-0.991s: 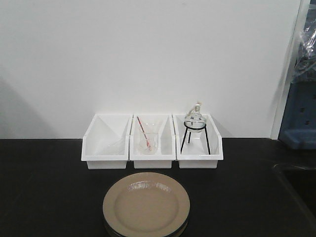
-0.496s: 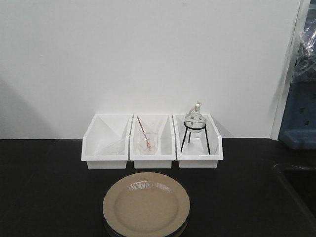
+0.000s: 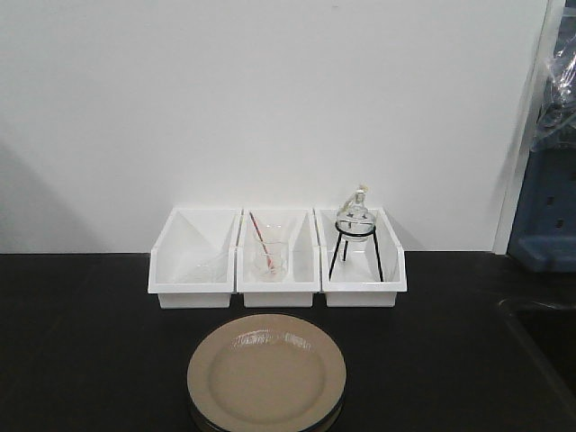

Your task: Arrange circular plates on left workspace

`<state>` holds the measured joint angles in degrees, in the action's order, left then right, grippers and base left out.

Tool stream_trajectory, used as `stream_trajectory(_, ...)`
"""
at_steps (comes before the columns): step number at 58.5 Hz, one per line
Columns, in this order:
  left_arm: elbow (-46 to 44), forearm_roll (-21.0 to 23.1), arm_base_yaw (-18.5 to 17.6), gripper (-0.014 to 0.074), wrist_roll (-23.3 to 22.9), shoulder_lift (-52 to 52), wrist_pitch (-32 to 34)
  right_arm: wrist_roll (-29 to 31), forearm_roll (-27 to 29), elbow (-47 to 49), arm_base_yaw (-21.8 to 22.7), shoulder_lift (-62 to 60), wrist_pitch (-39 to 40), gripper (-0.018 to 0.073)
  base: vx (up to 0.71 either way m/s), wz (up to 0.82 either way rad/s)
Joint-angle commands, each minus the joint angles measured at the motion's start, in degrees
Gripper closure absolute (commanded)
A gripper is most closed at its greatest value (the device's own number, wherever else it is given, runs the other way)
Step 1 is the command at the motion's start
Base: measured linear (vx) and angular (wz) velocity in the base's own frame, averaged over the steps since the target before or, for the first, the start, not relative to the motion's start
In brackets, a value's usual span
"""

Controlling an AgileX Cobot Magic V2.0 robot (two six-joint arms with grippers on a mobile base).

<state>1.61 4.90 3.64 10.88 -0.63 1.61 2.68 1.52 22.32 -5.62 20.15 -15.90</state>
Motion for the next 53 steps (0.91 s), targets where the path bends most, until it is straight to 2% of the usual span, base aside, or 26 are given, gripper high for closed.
stream_trajectory(1,0.7,0.6,-0.1,0.0596,-0.6,-0.9,4.6,-6.8,-4.4,-5.7,0.0,-3.9,11.0,0.0560,0.00,0.00)
stream_trajectory(8,0.7,0.6,-0.1,0.0596,-0.6,-0.9,4.6,-8.5,-5.5,-16.8,0.3,-10.9,16.3,0.0560,0.00,0.00)
stream_trajectory(17,0.7,0.6,-0.1,0.0596,-0.6,-0.9,4.6,-8.7,-5.5,-24.2,2.8,-19.3,16.6,0.0560,0.00,0.00)
stream_trajectory(25,0.7,0.6,-0.1,0.0596,-0.6,-0.8,4.6,-8.7,-5.8,-24.4,5.4,-21.4,13.6,0.0560,0.00,0.00)
stream_trajectory(53,0.7,0.6,-0.1,0.0596,-0.6,-0.8,4.6,-8.7,-5.7,-24.4,5.3,-21.4,11.8,0.0560,0.00,0.00)
